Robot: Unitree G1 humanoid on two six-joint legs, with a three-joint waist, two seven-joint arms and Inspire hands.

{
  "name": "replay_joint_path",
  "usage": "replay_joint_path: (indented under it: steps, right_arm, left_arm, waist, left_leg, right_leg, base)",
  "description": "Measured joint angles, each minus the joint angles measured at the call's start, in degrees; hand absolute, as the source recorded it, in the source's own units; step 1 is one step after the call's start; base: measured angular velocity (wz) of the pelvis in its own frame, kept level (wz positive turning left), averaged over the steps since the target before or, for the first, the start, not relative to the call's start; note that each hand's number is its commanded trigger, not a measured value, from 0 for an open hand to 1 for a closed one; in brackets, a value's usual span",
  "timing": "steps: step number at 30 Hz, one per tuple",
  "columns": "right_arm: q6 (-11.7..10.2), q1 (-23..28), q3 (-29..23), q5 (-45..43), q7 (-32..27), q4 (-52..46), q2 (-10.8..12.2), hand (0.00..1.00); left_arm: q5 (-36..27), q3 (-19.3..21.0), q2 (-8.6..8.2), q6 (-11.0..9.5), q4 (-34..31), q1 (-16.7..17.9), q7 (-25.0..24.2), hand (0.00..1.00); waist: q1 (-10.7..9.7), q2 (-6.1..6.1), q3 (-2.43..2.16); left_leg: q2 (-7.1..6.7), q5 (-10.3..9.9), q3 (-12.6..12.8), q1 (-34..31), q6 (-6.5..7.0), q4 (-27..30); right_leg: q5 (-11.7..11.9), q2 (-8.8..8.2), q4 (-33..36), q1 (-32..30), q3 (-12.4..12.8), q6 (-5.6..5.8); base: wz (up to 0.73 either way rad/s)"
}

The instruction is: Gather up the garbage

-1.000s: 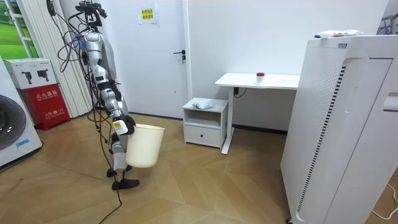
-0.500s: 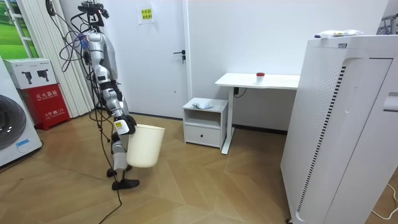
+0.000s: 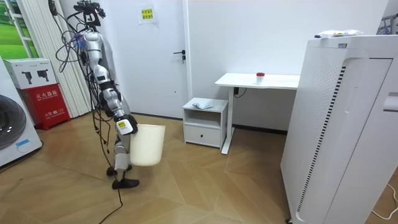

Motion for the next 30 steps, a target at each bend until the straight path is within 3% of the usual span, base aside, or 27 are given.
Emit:
replay_joint_path:
  steps: [1, 3, 4, 5, 6, 8, 9, 10, 11, 12, 13, 14, 15, 18, 20, 21, 22, 23, 24, 25, 26, 28, 30]
  right_arm:
    - [0.1, 0.2, 0.3, 0.4, 0.0, -0.1, -0.1, 1.00]
    - [0.3, 0.5, 0.2, 0.7, -0.2, -0.3, -0.4, 1.00]
    - [0.4, 0.5, 0.2, 0.8, -0.6, -0.3, -0.7, 1.00]
    - [0.4, 0.3, 0.2, 1.0, -0.8, -0.3, -0.9, 1.00]
    - [0.4, 0.4, 0.2, 2.0, -1.3, -0.4, -1.3, 1.00]
    - [0.6, 0.5, 0.3, 2.4, -2.1, -0.4, -1.9, 1.00]
    - [0.6, 0.8, 0.3, 2.5, -2.3, -0.4, -2.1, 1.00]
    - [0.6, 1.0, 0.4, 2.3, -2.6, -0.5, -2.2, 1.00]
    - [0.7, 1.0, 0.6, 2.1, -2.7, -0.6, -2.2, 1.00]
    - [0.7, 1.1, 1.0, 1.9, -2.8, -0.9, -2.3, 1.00]
    - [0.6, 1.2, 0.7, 1.8, -2.8, -1.0, -2.4, 1.00]
    - [0.6, 1.5, 0.3, 1.8, -2.8, -1.0, -2.4, 1.00]
    - [0.6, 1.7, 0.3, 1.4, -2.9, -0.9, -2.4, 1.00]
    - [-0.1, 1.8, 0.3, 1.2, -3.0, -1.5, -2.5, 1.00]
    - [-0.1, 1.6, 0.4, 0.3, -3.6, -2.8, -2.5, 1.00]
    - [-0.3, 1.4, 0.5, 0.4, -4.1, -3.6, -2.5, 1.00]
    - [-0.7, 1.1, 0.5, 0.4, -4.7, -4.1, -2.5, 1.00]
    - [-1.1, 1.2, 0.5, 0.4, -4.9, -4.2, -2.5, 1.00]
    - [-1.7, 1.0, 0.6, 0.3, -5.0, -4.2, -2.4, 1.00]
    - [-2.0, 0.4, 1.4, 0.0, -5.1, -4.5, -2.1, 1.00]
    - [-2.2, 0.4, 1.7, -0.3, -5.2, -4.9, -1.9, 1.00]
    - [-3.2, -0.6, 2.9, -0.5, -5.4, -6.6, -1.6, 1.00]
    - [-4.0, -0.7, 2.8, -0.4, -5.9, -7.7, -1.6, 1.00]
  left_arm:
    - [0.3, -0.2, -0.02, 0.6, -0.1, 0.1, -0.1, 0.00]
    - [0.8, -0.4, -0.02, 1.3, -0.5, 0.6, -0.1, 0.00]
    - [1.3, -0.8, -0.06, 1.4, -0.5, 0.8, -0.1, 0.00]
    - [1.5, -1.4, -0.07, 1.4, -0.5, 0.8, -0.1, 0.00]
    - [1.9, -2.4, -0.24, 1.3, -0.5, 1.1, -0.1, 0.00]
    - [2.5, -3.3, -0.40, 1.3, -0.7, 1.1, 0.0, 0.00]
    - [2.5, -3.3, -0.37, 1.3, -0.8, 1.5, 0.1, 0.00]
    - [2.4, -3.3, -0.27, 1.3, -0.8, 2.1, 0.2, 0.00]
    - [2.4, -3.3, -0.28, 1.2, -0.7, 2.5, 0.2, 0.00]
    - [2.4, -3.3, -0.49, 1.2, -0.7, 3.0, 0.2, 0.00]
    - [2.4, -3.3, -0.64, 0.8, -0.7, 2.9, 0.0, 0.00]
    - [2.5, -3.3, -0.65, 0.6, -0.7, 2.6, -0.1, 0.00]
    - [2.5, -3.3, -0.63, 0.0, -0.7, 2.5, -0.1, 0.00]
    - [2.3, -3.4, -0.56, -1.3, -0.7, 0.8, -0.1, 0.00]
    - [2.3, -3.4, -0.57, -2.1, -0.9, -0.7, -0.1, 0.00]
    - [2.3, -3.5, -0.50, -2.9, -0.9, -1.7, 0.2, 0.00]
    - [2.3, -3.5, -0.38, -3.4, -0.9, -3.1, 0.7, 0.00]
    - [2.3, -3.6, -0.36, -3.8, -1.0, -3.9, 1.2, 0.00]
    - [2.4, -3.8, -0.33, -4.4, -2.0, -4.8, 2.2, 0.00]
    - [2.5, -4.2, -0.14, -5.5, -3.9, -5.0, 3.5, 0.00]
    - [2.6, -4.5, 0.02, -6.0, -4.7, -5.7, 4.2, 0.00]
    - [2.9, -5.9, 0.04, -7.6, -6.7, -8.0, 6.9, 0.00]
    - [3.4, -8.3, -0.20, -7.9, -9.4, -9.5, 7.7, 0.00]
  waist:
    - [-0.5, 0.08, 0.02]
    - [-0.9, 0.21, -0.03]
    - [-1.2, 0.00, 0.10]
    - [-1.3, -0.02, 0.13]
    - [-1.4, 0.04, 0.13]
    - [-1.4, 0.21, 0.08]
    - [-0.8, 0.43, 0.03]
    - [-0.2, 0.57, 0.10]
    - [-0.2, 0.36, -0.07]
    - [-0.4, 0.27, -0.43]
    - [-0.9, 0.00, -0.57]
    - [-1.3, -0.08, -0.85]
    - [-1.1, -0.53, -1.12]
    - [-0.6, -0.97, -0.76]
    - [-0.4, -0.82, -0.59]
    - [-0.5, -0.91, -0.55]
    - [-0.7, -1.10, -0.55]
    - [-0.7, -1.12, -0.51]
    - [-0.5, -0.90, -0.44]
    - [-0.5, -0.71, -0.43]
    - [-0.5, -0.06, -0.59]
    - [-0.5, 0.14, 0.21]
    - [-0.8, 0.57, 0.35]
  left_leg:
    - [0.93, 0.0, 0.0, -2.1, -0.06, 4.2]
    - [2.12, 0.4, 0.0, -4.3, -0.68, 9.7]
    - [2.44, 2.0, -0.6, -7.2, -1.69, 14.6]
    - [2.40, 2.2, -0.9, -8.6, -1.70, 16.7]
    - [1.58, 0.6, -2.2, -11.1, -0.85, 14.4]
    - [0.77, 1.2, -3.0, -15.7, -1.28, 7.0]
    - [0.88, 3.6, -3.1, -18.0, -2.12, 0.0]
    - [0.94, 8.6, -3.2, -19.5, -2.00, -4.4]
    - [0.89, 10.4, -3.2, -19.4, -1.97, -5.9]
    - [0.72, 13.7, -2.7, -19.3, -1.92, -7.6]
    - [-0.36, 15.3, -2.5, -19.2, -0.21, -7.8]
    - [-0.57, 15.5, -1.6, -18.8, 0.28, -7.4]
    - [-1.24, 14.7, 0.0, -18.4, 1.67, -5.8]
    - [-2.20, 8.6, 2.1, -18.3, 2.66, -0.6]
    - [-2.94, 6.0, 3.1, -16.7, 3.25, 0.3]
    - [-3.97, 4.7, 3.7, -15.2, 3.82, 0.2]
    - [-4.92, 3.5, 4.3, -14.0, 4.57, 0.2]
    - [-5.28, 3.0, 4.5, -13.4, 4.86, 0.1]
    - [-5.50, 2.3, 4.6, -12.3, 5.28, -0.1]
    - [-5.57, 2.0, 4.6, -11.0, 5.52, -1.4]
    - [-5.57, 1.9, 4.5, -10.4, 5.55, -2.3]
    - [-4.66, 1.9, 4.2, -9.4, 5.58, -4.4]
    - [-4.18, 1.9, 3.5, -9.3, 5.54, -5.2]
  right_leg:
    - [-1.6, 0.05, 0.4, 0.0, -0.4, -1.39]
    - [-2.7, 0.37, 1.7, 0.1, -0.4, -1.89]
    - [-3.3, 0.37, 2.5, 0.4, -0.7, -2.26]
    - [-3.5, 0.09, 2.7, 0.6, -0.7, -2.38]
    - [-4.0, -0.38, 3.1, 0.6, -0.7, -2.29]
    - [-5.0, -1.02, 3.3, 0.3, -0.7, -1.69]
    - [-5.7, -1.18, 3.3, 0.6, -0.6, -1.02]
    - [-6.4, -1.96, 3.5, 1.0, -0.5, -0.65]
    - [-6.7, -2.33, 3.4, 1.2, 0.0, -0.28]
    - [-7.4, -2.92, 3.2, 1.4, 0.7, 0.51]
    - [-7.6, -3.39, 2.9, 1.8, 1.6, 1.26]
    - [-7.7, -4.01, 2.7, 2.0, 1.5, 2.00]
    - [-8.1, -5.48, 2.6, 2.7, 2.0, 3.15]
    - [-9.1, -8.00, 3.7, 4.3, 2.3, 4.61]
    - [-9.2, -9.78, 9.3, 3.2, 2.6, 4.80]
    - [-9.0, -11.35, 15.5, 1.4, 2.8, 4.94]
    - [-8.0, -13.20, 21.7, -0.9, 3.2, 5.36]
    - [-7.0, -13.95, 24.5, -1.8, 3.4, 5.18]
    - [-4.2, -14.73, 28.2, -3.4, 3.7, 5.00]
    - [-1.6, -15.07, 31.1, -4.9, 3.5, 4.64]
    - [-1.4, -14.96, 31.6, -5.7, 3.5, 4.44]
    - [-5.2, -12.99, 32.1, -11.6, 3.2, 4.26]
    - [-6.2, -11.26, 27.6, -15.5, 2.8, 3.82]
  base:
    - [0.12]
    - [0.21]
    - [0.19]
    - [0.24]
    - [0.17]
    - [0.02]
    - [-0.25]
    - [-0.34]
    - [-0.38]
    - [-0.17]
    - [-0.07]
    - [-0.07]
    - [-0.27]
    - [-0.25]
    - [-0.21]
    - [-0.06]
    - [0.00]
    - [0.00]
    - [-0.10]
    - [-0.14]
    - [-0.18]
    - [-0.06]
    - [0.17]
